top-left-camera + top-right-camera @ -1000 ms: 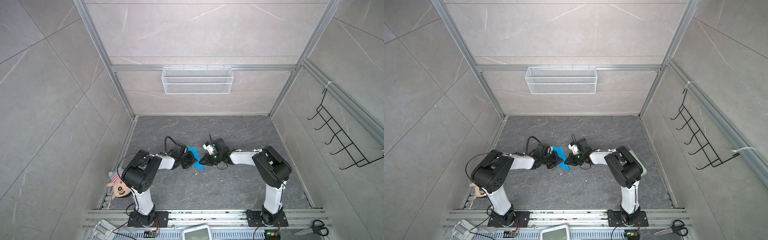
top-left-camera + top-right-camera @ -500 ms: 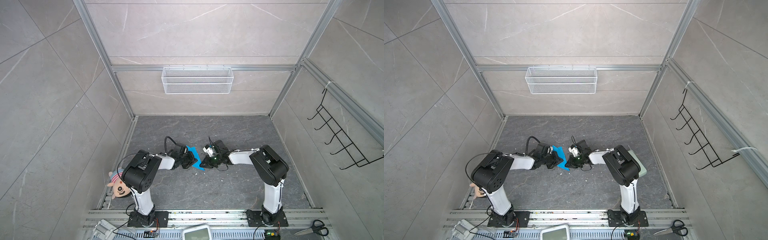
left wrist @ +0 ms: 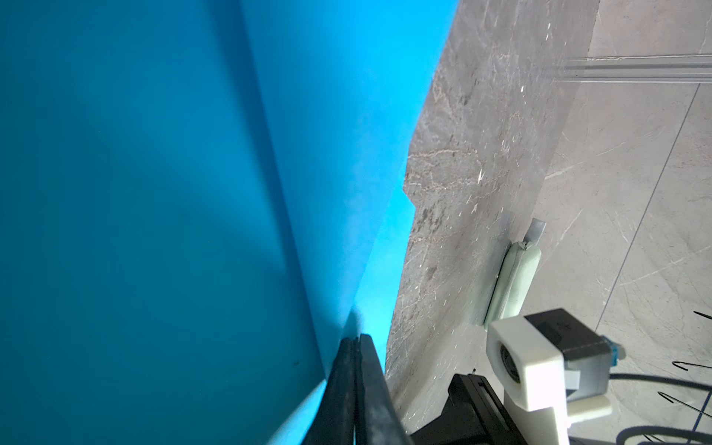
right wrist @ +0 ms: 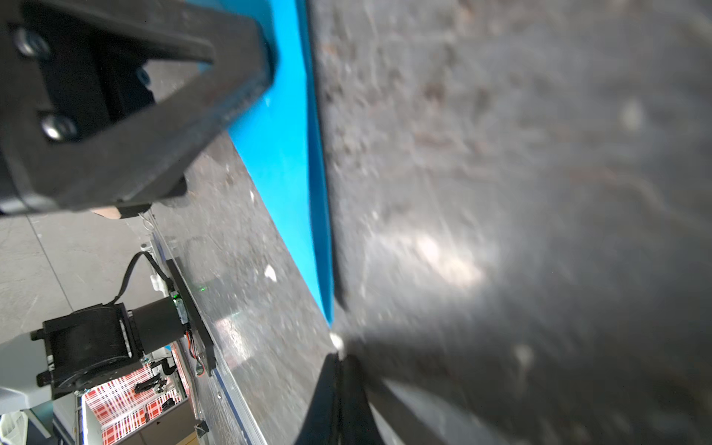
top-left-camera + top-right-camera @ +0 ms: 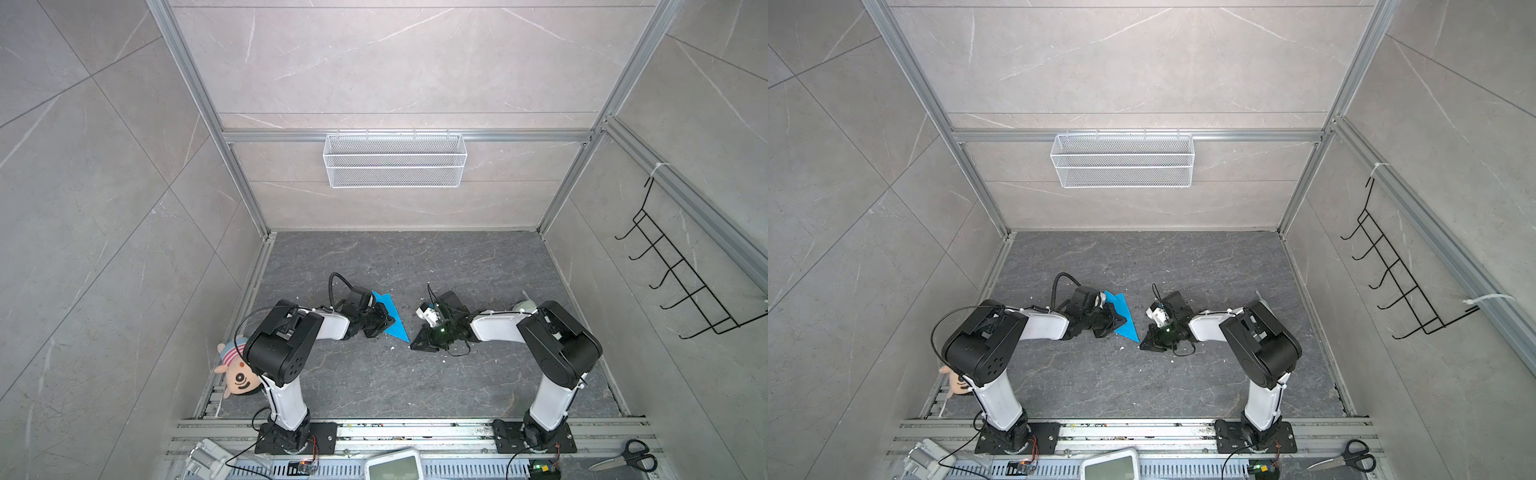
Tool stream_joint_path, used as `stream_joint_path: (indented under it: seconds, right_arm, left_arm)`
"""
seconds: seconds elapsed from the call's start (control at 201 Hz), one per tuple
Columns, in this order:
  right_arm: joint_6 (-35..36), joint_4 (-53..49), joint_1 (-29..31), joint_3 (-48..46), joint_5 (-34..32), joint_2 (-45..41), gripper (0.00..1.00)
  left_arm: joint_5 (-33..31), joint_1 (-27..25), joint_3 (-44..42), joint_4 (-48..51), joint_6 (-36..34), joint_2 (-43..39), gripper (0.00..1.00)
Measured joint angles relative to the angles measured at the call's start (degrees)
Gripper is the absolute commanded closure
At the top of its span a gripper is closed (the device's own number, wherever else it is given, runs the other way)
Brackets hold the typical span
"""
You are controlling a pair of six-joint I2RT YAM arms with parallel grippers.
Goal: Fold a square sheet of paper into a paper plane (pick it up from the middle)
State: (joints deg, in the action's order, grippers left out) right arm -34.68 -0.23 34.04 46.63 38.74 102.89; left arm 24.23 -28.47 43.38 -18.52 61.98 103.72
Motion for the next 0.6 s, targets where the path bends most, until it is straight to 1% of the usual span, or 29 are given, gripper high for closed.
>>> stream_joint_path:
  seconds: [0.115,0.224,0.428,0.597]
  right_arm:
    - [0.2,0.0,0.0,0.7,0.1,-1.9,0.92]
    - [0.2,1.0,0.0,4.2,-0.2,-1.1,0.92]
    - [0.2,2.8,0.0,12.4,-1.5,6.8,0.93]
    - [0.2,2.5,0.0,14.1,-1.3,11.6,0.93]
  left_arm:
    - [0.1,0.0,0.0,0.0,0.0,0.0,0.93]
    - [0.1,0.0,0.0,0.0,0.0,0.0,0.93]
    - [0.3,0.0,0.0,-0.1,0.0,0.0,0.93]
    - [0.4,0.1,0.0,0.0,-0.1,0.0,0.93]
